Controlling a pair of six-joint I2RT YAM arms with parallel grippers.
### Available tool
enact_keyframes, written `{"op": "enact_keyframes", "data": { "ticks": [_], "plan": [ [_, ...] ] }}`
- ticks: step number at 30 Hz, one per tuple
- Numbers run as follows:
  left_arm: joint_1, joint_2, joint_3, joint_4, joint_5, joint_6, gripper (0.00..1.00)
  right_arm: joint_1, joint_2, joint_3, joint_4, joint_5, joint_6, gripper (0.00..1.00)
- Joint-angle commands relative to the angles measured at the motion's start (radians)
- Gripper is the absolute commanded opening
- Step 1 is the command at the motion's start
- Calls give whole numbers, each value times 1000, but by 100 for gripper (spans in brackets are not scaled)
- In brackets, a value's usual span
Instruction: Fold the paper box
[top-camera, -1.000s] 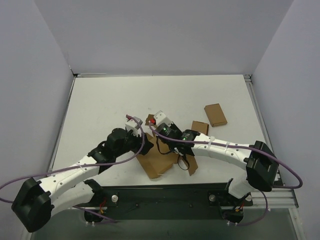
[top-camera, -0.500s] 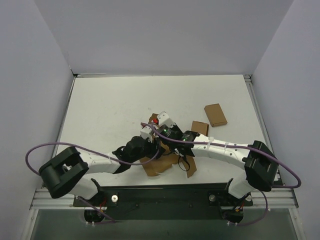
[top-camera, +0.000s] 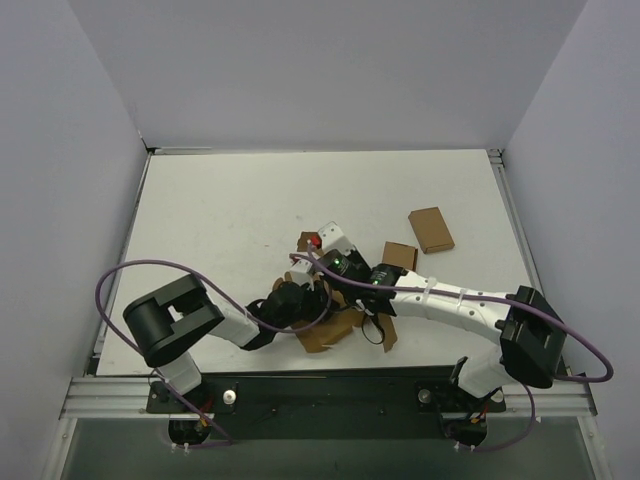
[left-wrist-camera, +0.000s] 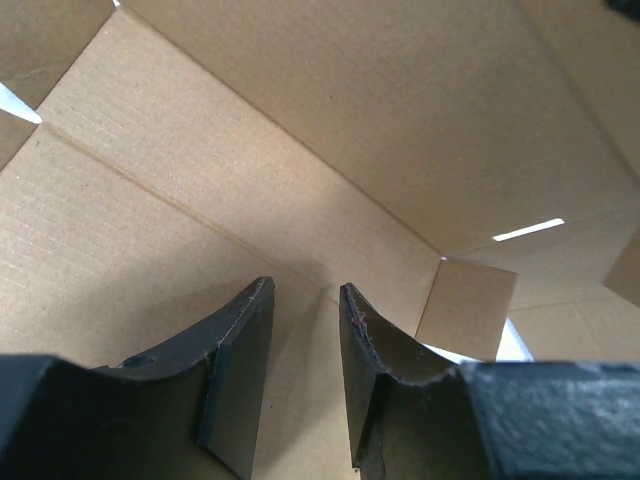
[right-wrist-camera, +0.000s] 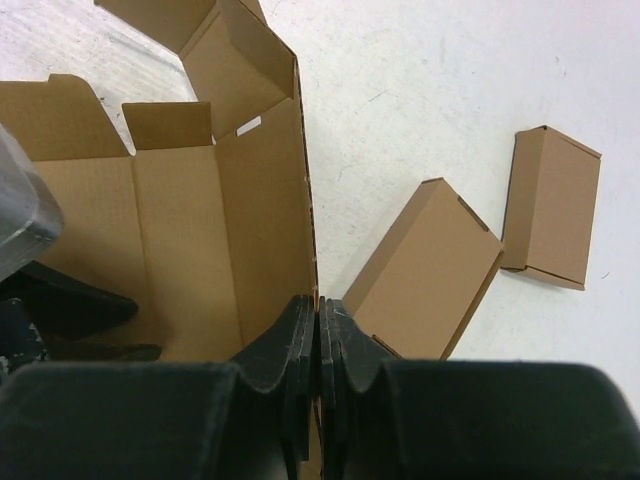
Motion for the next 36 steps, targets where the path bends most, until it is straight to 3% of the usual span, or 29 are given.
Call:
{"op": "enact_keyframes", "data": {
  "ticks": [1, 8, 12, 17, 29, 36],
  "plan": [
    [-3, -68, -33, 8, -22, 0, 43, 7, -36, -53, 60, 20, -15, 0],
    [46, -435, -68, -219, -27, 61, 50, 9, -94, -137, 130, 7, -99, 0],
    [144, -543, -10, -384, 5, 115, 54, 15, -153, -171, 167, -30, -119, 0],
    [314, -478, 132, -440, 152, 55, 63, 27, -206, -209, 221, -50, -177, 0],
    [290, -263, 329, -307, 214, -11, 66, 41, -179, -174, 187, -33, -191, 0],
    [272, -183, 401, -348, 234, 6, 66, 44, -173, -165, 187, -23, -190, 0]
  ]
}}
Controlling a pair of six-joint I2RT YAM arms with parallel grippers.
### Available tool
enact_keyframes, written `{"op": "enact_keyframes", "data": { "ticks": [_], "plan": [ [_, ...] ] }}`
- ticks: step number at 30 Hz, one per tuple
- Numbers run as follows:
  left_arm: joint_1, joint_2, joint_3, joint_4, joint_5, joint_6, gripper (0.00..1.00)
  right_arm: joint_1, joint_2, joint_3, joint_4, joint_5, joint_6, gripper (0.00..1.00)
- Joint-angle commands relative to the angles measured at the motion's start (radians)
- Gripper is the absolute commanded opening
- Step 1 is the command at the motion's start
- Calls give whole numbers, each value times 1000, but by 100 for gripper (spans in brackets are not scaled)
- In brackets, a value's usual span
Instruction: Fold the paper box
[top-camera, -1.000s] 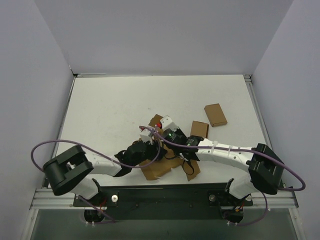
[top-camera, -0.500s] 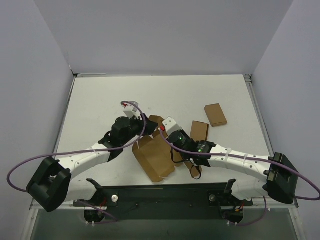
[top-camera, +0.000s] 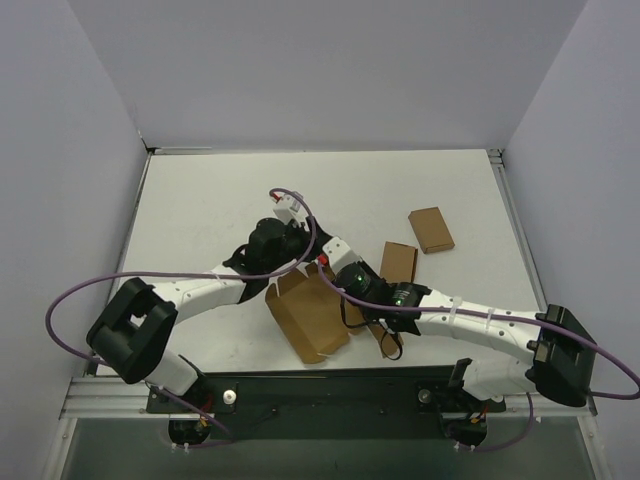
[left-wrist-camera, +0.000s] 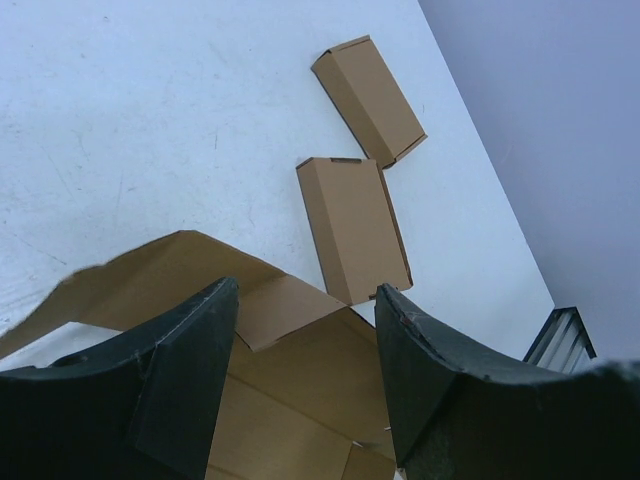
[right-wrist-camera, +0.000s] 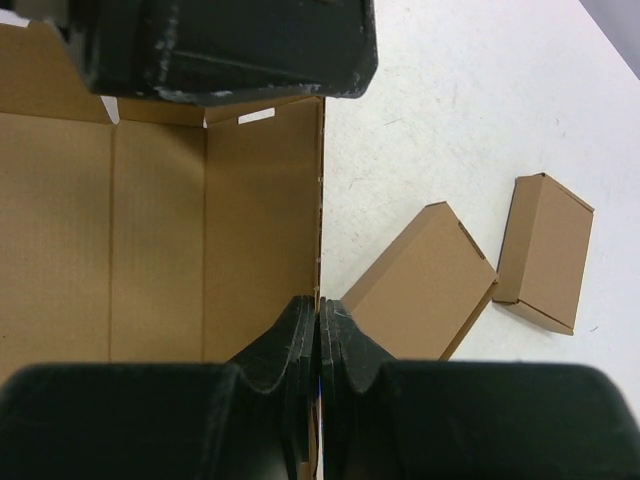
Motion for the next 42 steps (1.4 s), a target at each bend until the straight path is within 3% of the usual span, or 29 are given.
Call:
{"op": "enact_keyframes", "data": {
  "ticks": [1, 15, 25, 27, 34, 35, 37, 42],
  "plan": [
    [-15, 24, 83, -7, 40, -1, 67, 9, 14, 40, 7, 37, -8, 0],
    [-81, 82, 94, -19, 29, -72, 65, 10, 26, 32, 11, 49, -25, 0],
    [-77, 88, 63, -47, 3, -109, 45, 24, 31, 30, 26, 77, -39, 1],
    [-76, 90, 52, -41, 3, -115, 43, 30, 32, 30, 23, 83, -33, 16],
    [-74, 85, 6, -10, 0, -119, 39, 47, 8, 37, -25, 92, 22, 36],
    [-73, 85, -1, -7, 1, -118, 38, 49, 5, 40, -46, 94, 33, 43],
    [-74, 84, -11, -4, -2, -118, 38, 52, -8, 65, -87, 115, 103, 53],
    [-74, 68, -58, 40, -15, -124, 38, 61, -61, 156, -324, 103, 395, 61]
  ]
}}
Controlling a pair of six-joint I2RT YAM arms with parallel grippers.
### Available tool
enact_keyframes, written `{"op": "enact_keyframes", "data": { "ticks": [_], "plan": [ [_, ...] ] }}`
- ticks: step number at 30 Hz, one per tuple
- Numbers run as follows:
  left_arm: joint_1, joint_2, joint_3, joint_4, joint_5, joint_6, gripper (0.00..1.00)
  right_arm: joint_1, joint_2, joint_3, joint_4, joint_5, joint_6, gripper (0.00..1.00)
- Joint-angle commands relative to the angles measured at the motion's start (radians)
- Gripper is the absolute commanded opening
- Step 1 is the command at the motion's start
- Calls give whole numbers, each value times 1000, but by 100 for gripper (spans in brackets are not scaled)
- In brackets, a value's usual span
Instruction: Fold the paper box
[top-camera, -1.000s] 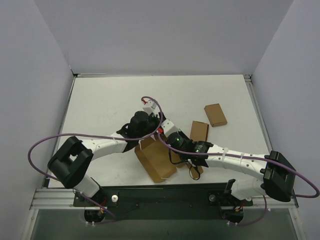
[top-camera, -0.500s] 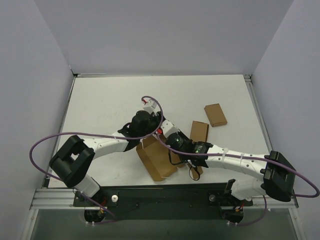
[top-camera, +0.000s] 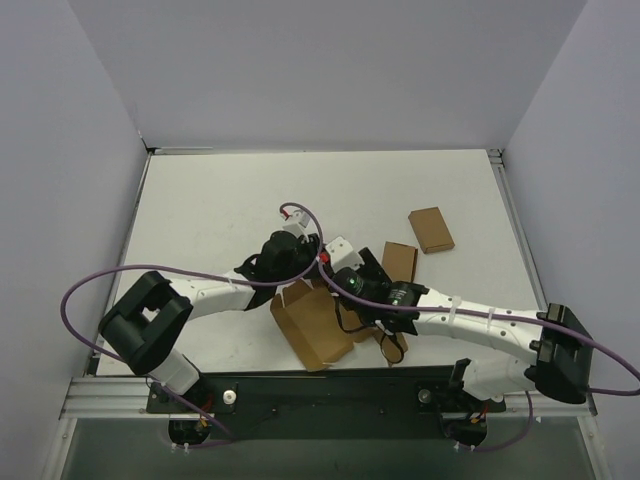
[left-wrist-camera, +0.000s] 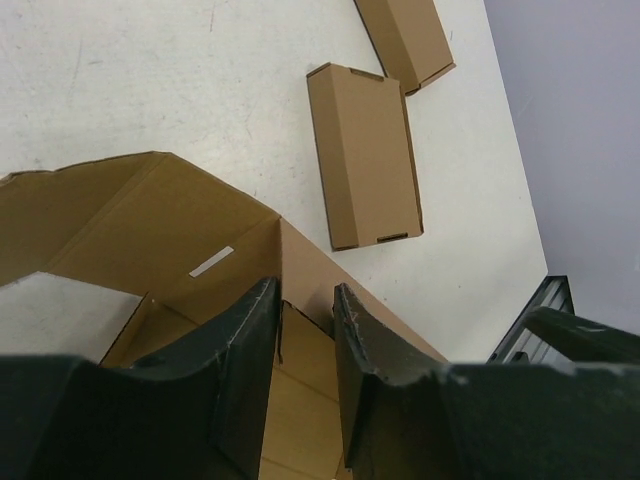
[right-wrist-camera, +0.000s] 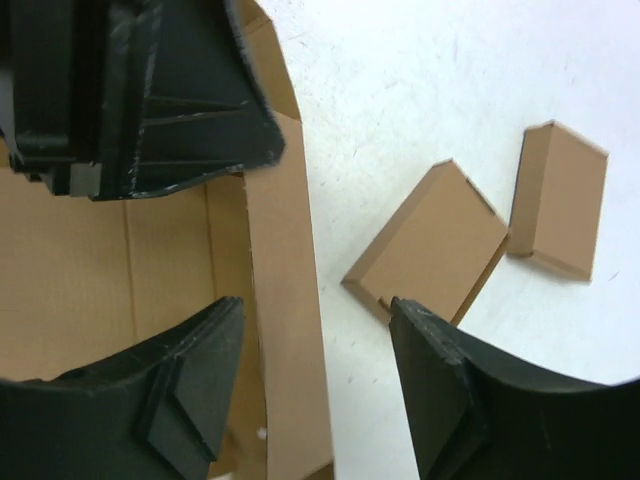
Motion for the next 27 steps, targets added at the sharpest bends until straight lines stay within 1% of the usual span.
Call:
{"op": "enact_keyframes", "data": {
  "ticks": [1, 2, 4, 5, 7, 8, 11, 12, 14, 15, 16, 17, 18, 22, 24, 25, 27],
  "plan": [
    [-5, -20, -47, 84, -18, -3, 38, 15, -97, 113, -219, 26, 404, 63],
    [-7, -22, -59, 101, -19, -7, 38, 16, -113, 109, -250, -23, 468, 64],
    [-7, -23, -98, 149, -16, -9, 37, 18, -166, 76, -244, -89, 603, 69],
    [-8, -25, -113, 168, -15, -8, 37, 18, -179, 60, -221, -148, 710, 70],
    [-11, -25, -147, 205, -16, -3, 37, 18, -199, 0, -184, -196, 773, 72],
    [-13, -26, -156, 216, -15, 3, 37, 18, -199, -11, -173, -213, 835, 73],
    [-19, -40, -201, 264, -28, 12, 36, 22, -203, -45, -172, -256, 930, 73],
    [-24, -54, -214, 287, -36, 12, 36, 25, -222, -75, -169, -271, 1011, 74],
    [-27, -71, -245, 299, -71, 20, 36, 37, -248, -109, -103, -291, 1068, 76],
    [-30, -92, -253, 305, -87, 23, 36, 47, -272, -129, -74, -296, 1134, 76],
    [-37, -104, -259, 304, -93, 28, 36, 54, -283, -163, -10, -301, 1162, 76],
    [-41, -114, -271, 305, -131, 29, 36, 68, -289, -180, 27, -302, 1183, 77],
    [-44, -129, -276, 308, -137, 31, 36, 71, -292, -189, 60, -304, 1195, 77],
    [-54, -149, -287, 310, -162, 35, 36, 73, -248, -197, 118, -333, 1235, 78],
    [-61, -164, -310, 323, -188, 37, 36, 73, -208, -197, 134, -364, 1239, 78],
    [-64, -171, -320, 334, -197, 37, 36, 73, -199, -195, 161, -367, 1239, 78],
    [-71, -198, -361, 372, -220, 34, 36, 73, -168, -186, 163, -365, 1240, 78]
  ]
}}
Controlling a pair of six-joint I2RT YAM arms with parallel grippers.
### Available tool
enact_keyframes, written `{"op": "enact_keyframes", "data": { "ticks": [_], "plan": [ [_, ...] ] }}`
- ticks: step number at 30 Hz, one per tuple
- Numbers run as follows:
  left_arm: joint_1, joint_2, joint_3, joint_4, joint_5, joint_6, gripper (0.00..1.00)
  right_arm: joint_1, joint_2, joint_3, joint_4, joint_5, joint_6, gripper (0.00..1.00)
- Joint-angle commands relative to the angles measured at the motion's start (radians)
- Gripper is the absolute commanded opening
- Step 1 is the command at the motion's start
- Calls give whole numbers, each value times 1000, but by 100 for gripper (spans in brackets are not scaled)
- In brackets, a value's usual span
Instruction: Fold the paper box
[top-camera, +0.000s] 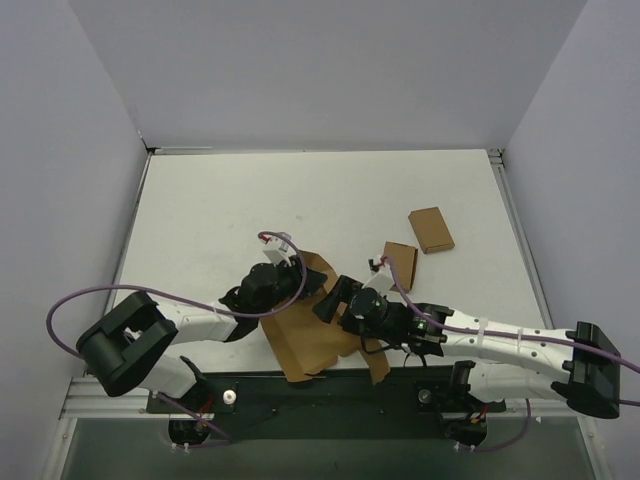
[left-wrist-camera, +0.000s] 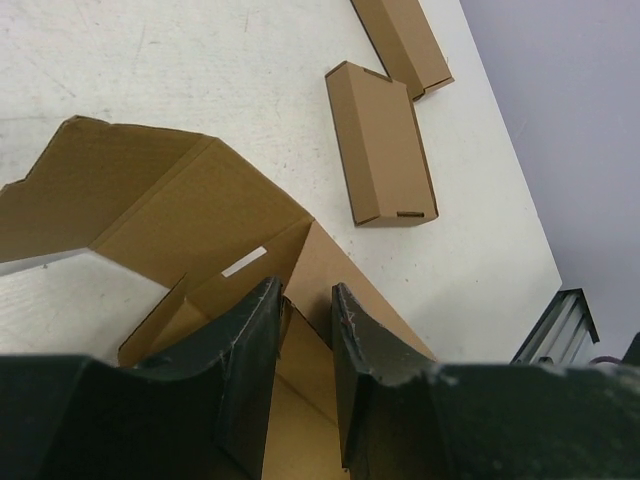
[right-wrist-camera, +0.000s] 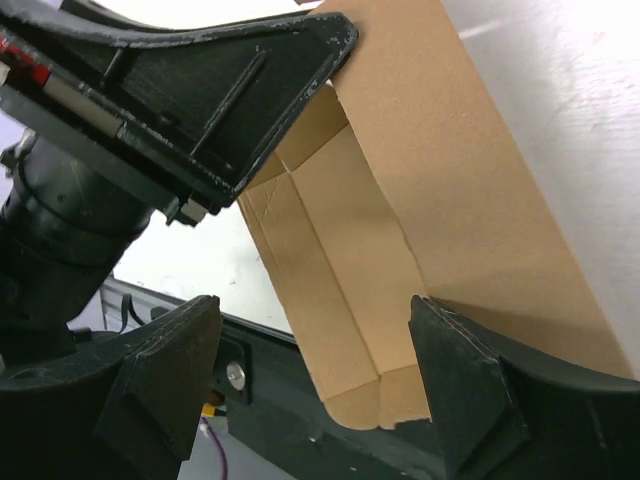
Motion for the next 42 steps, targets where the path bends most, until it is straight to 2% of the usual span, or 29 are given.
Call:
{"op": "enact_keyframes", "data": {
  "ticks": [1, 4, 6, 10, 12, 15, 16, 18, 21, 31, 36, 42],
  "plan": [
    [-17, -64, -67, 93, -92, 24, 36, 8, 63, -1, 77, -26, 55, 78],
    [-19, -103, -102, 119, -100, 46, 36, 15, 79, 25, 68, -23, 14, 78],
    [-19, -126, -111, 117, -99, 55, 36, 29, 85, 98, 55, 14, -113, 78],
    [-17, -146, -113, 82, -93, 61, 36, 89, 122, 267, -118, 98, -377, 79],
    [-19, -155, -114, 80, -80, 66, 36, 94, 131, 315, -123, 72, -550, 81],
    [-19, -164, -121, 79, -73, 76, 36, 51, 145, 352, -189, 57, -687, 88],
    [-17, -167, -122, 80, -70, 81, 36, 26, 148, 370, -240, 39, -698, 89],
    [-17, -175, -134, 88, -66, 87, 36, -57, 152, 364, -255, -32, -721, 91],
    [-19, -187, -151, 93, -69, 87, 36, -113, 168, 349, -256, -141, -747, 91],
    [-19, -247, -233, 143, -70, 116, 36, -135, 241, 268, -143, -247, -686, 90],
    [-17, -281, -254, 153, -71, 126, 35, -158, 264, 217, -48, -354, -698, 88],
    [-17, -301, -268, 156, -73, 132, 35, -169, 312, 220, -26, -416, -709, 86]
  ]
}}
